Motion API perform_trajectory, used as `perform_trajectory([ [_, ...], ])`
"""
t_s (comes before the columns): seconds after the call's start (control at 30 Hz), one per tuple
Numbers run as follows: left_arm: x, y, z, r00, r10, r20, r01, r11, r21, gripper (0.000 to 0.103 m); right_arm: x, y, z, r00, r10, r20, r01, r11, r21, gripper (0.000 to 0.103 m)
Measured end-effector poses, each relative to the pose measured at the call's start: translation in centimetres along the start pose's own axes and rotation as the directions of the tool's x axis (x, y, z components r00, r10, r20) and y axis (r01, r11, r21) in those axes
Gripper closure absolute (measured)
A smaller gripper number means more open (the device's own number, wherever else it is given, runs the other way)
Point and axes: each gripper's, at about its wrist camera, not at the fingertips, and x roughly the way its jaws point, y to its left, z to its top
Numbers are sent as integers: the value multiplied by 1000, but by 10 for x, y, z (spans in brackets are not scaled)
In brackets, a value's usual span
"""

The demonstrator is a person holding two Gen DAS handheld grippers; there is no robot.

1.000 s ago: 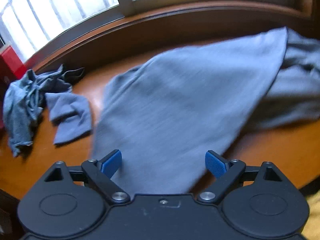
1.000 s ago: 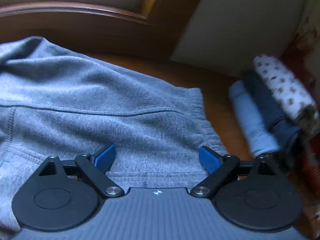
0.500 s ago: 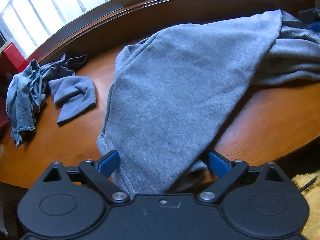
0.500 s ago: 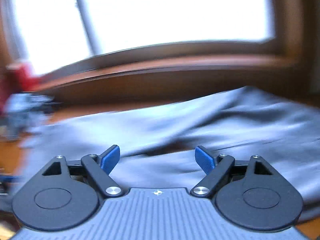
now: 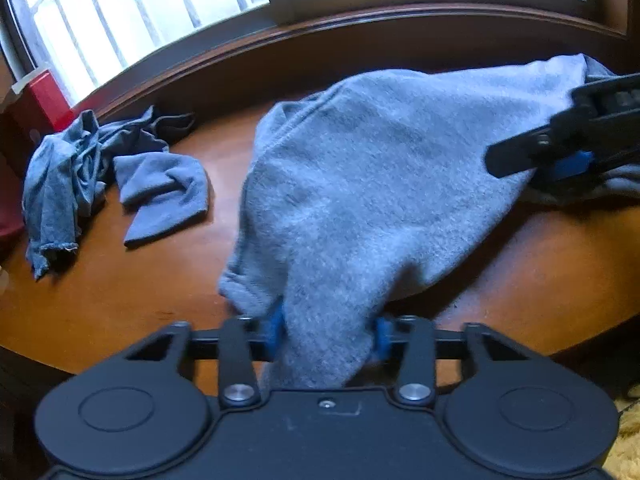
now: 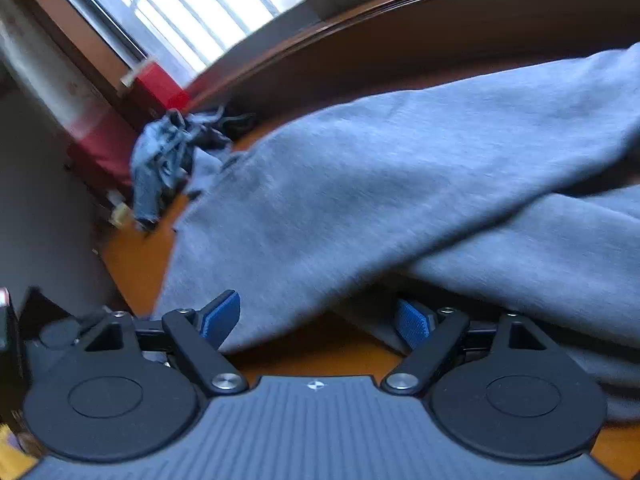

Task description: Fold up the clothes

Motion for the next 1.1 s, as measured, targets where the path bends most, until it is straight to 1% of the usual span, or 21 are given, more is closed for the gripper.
perform_trajectory([
  [0.03, -3, 1, 1, 1000, 0, 9, 0, 1000, -10, 78, 0, 0, 1, 1000, 10, 18, -10, 1000, 5, 37],
  [0.07, -9, 6, 4, 1000, -10, 25, 11, 999, -31, 80, -1, 2, 2, 999, 15, 33, -15, 1000, 2, 68],
  [0.1, -18, 12, 8, 998, -23, 50, 26, 998, -64, 80, -3, 4, 4, 999, 20, 47, -20, 1000, -4, 83],
  [0.17, -37, 26, 17, 993, -32, 113, 45, 992, -116, 81, -20, 13, 5, 991, 50, 128, -44, 998, -47, 83],
  [0.27, -58, 41, 39, 979, -17, 202, 47, 988, -147, 81, -43, 27, 15, 969, 105, 224, -80, 990, -117, 84],
  [0.37, -70, 51, 67, 957, 7, 291, 35, 990, -139, 81, -55, 41, 34, 942, 144, 302, -93, 980, -175, 84],
  [0.43, -70, 57, 87, 940, 15, 340, 31, 991, -130, 81, -58, 48, 50, 924, 159, 348, -87, 973, -214, 84],
  [0.5, -62, 62, 107, 929, 33, 369, 10, 993, -114, 81, -57, 52, 70, 906, 173, 387, -84, 968, -237, 84],
  [0.57, -50, 64, 124, 923, 41, 383, -6, 996, -94, 81, -52, 54, 90, 891, 183, 415, -83, 965, -248, 84],
  [0.63, -31, 68, 141, 922, 43, 384, -17, 997, -71, 80, -42, 57, 112, 879, 186, 439, -70, 961, -266, 84],
  [0.73, 9, 77, 166, 929, 82, 361, -64, 996, -62, 78, -16, 59, 144, 866, 190, 462, -51, 954, -297, 83],
  [0.77, 27, 83, 174, 934, 92, 345, -73, 995, -69, 77, -4, 60, 155, 866, 182, 465, -35, 952, -305, 80],
  [0.8, 43, 88, 182, 943, 94, 320, -75, 995, -73, 77, 10, 60, 165, 871, 165, 463, -9, 947, -320, 79],
  [0.83, 58, 93, 189, 951, 102, 291, -82, 993, -79, 77, 28, 60, 176, 881, 132, 455, 33, 941, -338, 77],
  [0.9, 87, 101, 197, 964, 109, 241, -93, 993, -78, 75, 60, 59, 191, 904, 53, 424, 109, 932, -346, 60],
  [0.93, 100, 104, 199, 968, 106, 226, -92, 993, -74, 75, 70, 55, 194, 911, 20, 412, 127, 937, -326, 57],
  [0.97, 111, 107, 200, 971, 104, 214, -91, 993, -73, 72, 79, 52, 196, 916, -8, 400, 141, 943, -303, 54],
  [1.0, 121, 110, 201, 975, 100, 200, -88, 994, -70, 69, 83, 48, 195, 921, -14, 390, 136, 948, -288, 50],
  [1.03, 129, 113, 202, 978, 96, 184, -85, 994, -65, 69, 83, 43, 191, 926, -20, 377, 133, 952, -277, 48],
  [1.07, 135, 115, 202, 982, 78, 172, -70, 996, -56, 69, 81, 40, 186, 930, -31, 366, 139, 952, -273, 43],
  [1.1, 137, 117, 201, 985, 40, 169, -34, 999, -38, 69, 76, 36, 178, 935, -60, 349, 162, 949, -269, 41],
])
